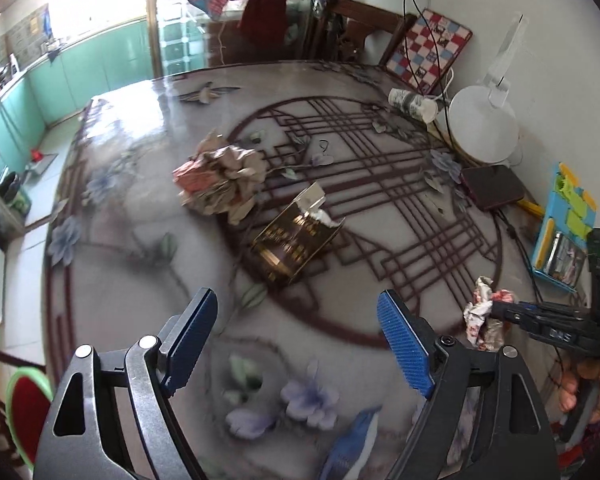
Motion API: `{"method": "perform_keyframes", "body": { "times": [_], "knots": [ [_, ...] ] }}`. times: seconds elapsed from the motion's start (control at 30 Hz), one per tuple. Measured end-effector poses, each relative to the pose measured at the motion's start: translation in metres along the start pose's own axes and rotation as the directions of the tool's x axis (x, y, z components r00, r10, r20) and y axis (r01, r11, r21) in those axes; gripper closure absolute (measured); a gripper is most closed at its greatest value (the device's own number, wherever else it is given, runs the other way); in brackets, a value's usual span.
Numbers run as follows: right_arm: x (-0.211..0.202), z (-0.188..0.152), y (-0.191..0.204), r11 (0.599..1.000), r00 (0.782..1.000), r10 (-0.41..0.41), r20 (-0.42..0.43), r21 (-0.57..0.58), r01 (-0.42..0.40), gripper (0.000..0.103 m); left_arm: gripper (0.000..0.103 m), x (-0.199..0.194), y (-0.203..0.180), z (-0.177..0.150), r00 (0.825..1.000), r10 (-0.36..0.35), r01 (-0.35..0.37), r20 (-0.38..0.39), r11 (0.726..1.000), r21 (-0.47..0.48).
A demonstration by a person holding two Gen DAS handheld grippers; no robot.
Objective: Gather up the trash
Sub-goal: 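Grasp the brown Baisha cigarette pack with the left gripper while the right grasps crumpled brown paper, then carry the cigarette pack and brown paper in both grippers over the red bucket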
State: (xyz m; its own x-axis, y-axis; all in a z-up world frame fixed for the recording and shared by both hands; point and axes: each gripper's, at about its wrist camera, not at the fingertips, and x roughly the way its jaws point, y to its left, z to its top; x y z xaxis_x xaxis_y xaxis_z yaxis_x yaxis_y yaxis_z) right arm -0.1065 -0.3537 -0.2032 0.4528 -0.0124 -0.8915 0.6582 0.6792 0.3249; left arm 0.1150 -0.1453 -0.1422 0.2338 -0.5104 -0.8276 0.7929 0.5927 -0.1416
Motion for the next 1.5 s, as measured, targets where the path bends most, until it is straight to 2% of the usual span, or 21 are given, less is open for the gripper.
{"method": "perform_keyframes", "body": {
  "times": [0.1, 0.17, 0.2, 0.3, 0.4, 0.57, 0.67, 0.73, 0.83, 1.03, 1.27, 1.37, 1.5],
  "knots": [
    [-0.008, 0.013, 0.002, 0.998, 0.999, -0.017, 0.039, -0.055, 0.019, 0.082, 0.021, 0.028, -0.010, 0.016, 1.000, 0.024, -0.024, -0.015, 0.999, 0.031],
    [-0.010, 0.023, 0.006, 0.995, 0.997, -0.035, 0.064, -0.086, 0.040, 0.082, 0.021, 0.048, -0.012, 0.024, 0.996, 0.062, -0.060, -0.059, 0.998, 0.033],
    [-0.015, 0.027, 0.007, 0.994, 0.996, -0.045, 0.082, -0.100, 0.053, 0.082, 0.021, 0.056, -0.014, 0.028, 0.996, 0.054, -0.052, -0.076, 0.998, 0.030],
    [-0.024, 0.040, 0.003, 0.993, 0.994, -0.047, 0.103, -0.099, 0.058, 0.082, 0.021, 0.074, -0.021, 0.034, 0.994, 0.068, -0.063, -0.091, 0.996, 0.058],
    [-0.029, 0.049, 0.000, 0.995, 0.993, -0.027, 0.111, -0.088, 0.036, 0.082, 0.021, 0.094, -0.026, 0.038, 0.985, 0.122, -0.110, -0.122, 0.989, 0.103],
    [-0.036, 0.055, 0.005, 0.993, 0.991, -0.026, 0.134, -0.110, 0.041, 0.082, 0.021, 0.107, -0.023, 0.038, 0.980, 0.111, -0.103, -0.165, 0.993, 0.053],
    [-0.039, 0.056, 0.007, 0.991, 0.990, -0.030, 0.141, -0.126, 0.048, 0.082, 0.033, 0.110, -0.026, 0.036, 0.982, 0.119, -0.111, -0.149, 0.992, 0.061],
    [-0.042, 0.057, 0.008, 0.990, 0.989, -0.031, 0.147, -0.129, 0.050, 0.082, 0.053, 0.107, -0.027, 0.036, 0.984, 0.116, -0.109, -0.139, 0.993, 0.055],
    [-0.046, 0.056, 0.008, 0.990, 0.988, -0.031, 0.153, -0.130, 0.051, 0.082, 0.061, 0.108, -0.030, 0.038, 0.982, 0.118, -0.112, -0.151, 0.993, 0.049],
    [-0.052, 0.052, 0.009, 0.991, 0.986, -0.034, 0.165, -0.126, 0.055, 0.082, 0.061, 0.076, -0.042, 0.034, 0.994, 0.078, -0.076, -0.082, 0.996, 0.039],
    [-0.055, 0.045, 0.026, 0.988, 0.985, -0.024, 0.172, -0.146, 0.050, 0.082, 0.061, 0.008, -0.053, 0.014, 0.997, 0.068, -0.069, 0.032, 0.997, 0.034],
    [-0.057, 0.039, 0.038, 0.986, 0.985, -0.016, 0.174, -0.160, 0.044, 0.082, 0.061, -0.017, -0.041, -0.003, 0.996, 0.072, -0.072, 0.050, 0.997, -0.012],
    [-0.056, 0.032, 0.059, 0.982, 0.985, -0.005, 0.171, -0.187, 0.037, 0.082, 0.061, -0.040, -0.012, -0.027, 0.993, 0.113, -0.108, 0.040, 0.989, -0.101]
  ]
}}
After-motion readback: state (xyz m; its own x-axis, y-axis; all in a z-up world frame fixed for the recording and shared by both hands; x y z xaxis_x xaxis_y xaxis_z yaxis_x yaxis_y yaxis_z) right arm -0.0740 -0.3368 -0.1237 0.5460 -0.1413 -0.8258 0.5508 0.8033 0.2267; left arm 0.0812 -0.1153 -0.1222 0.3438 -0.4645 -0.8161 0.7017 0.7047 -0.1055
